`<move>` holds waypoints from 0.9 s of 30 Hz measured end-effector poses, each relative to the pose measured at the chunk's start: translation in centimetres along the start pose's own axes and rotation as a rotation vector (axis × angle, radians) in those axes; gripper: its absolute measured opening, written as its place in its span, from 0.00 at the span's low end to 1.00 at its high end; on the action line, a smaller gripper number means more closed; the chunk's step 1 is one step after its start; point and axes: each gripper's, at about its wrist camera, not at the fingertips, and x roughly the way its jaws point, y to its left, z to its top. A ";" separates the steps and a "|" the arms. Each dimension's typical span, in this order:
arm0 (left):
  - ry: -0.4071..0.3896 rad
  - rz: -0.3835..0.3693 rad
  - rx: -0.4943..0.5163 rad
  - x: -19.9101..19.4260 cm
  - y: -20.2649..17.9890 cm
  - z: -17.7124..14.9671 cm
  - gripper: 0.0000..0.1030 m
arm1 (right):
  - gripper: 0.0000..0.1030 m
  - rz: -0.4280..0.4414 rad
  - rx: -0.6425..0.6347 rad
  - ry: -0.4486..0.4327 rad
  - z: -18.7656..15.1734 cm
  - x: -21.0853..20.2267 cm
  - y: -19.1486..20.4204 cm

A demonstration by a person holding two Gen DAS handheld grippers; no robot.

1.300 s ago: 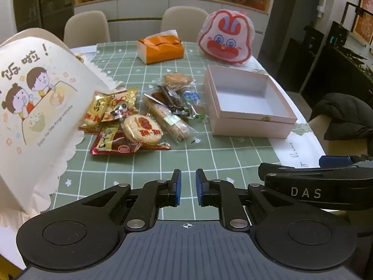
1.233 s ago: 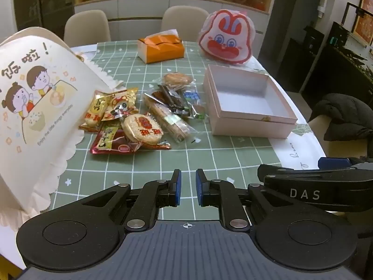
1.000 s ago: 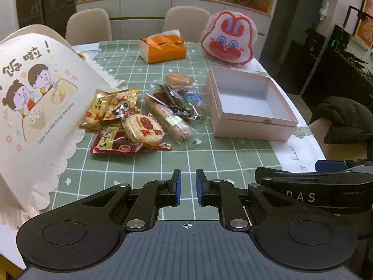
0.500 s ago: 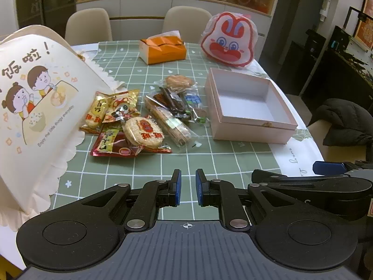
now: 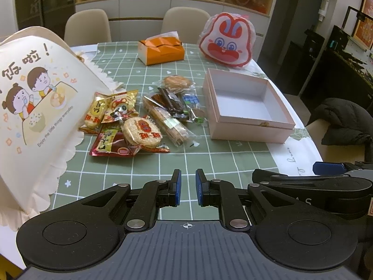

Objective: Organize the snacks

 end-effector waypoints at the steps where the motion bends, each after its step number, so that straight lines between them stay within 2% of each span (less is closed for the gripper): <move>1: 0.000 0.000 0.000 0.0 0.0 0.0 0.16 | 0.99 0.000 0.001 0.000 0.0 0.0 0.0; 27: 0.012 0.001 0.000 -0.1 0.0 -0.2 0.16 | 0.99 0.002 0.006 0.000 -0.4 -0.2 -0.2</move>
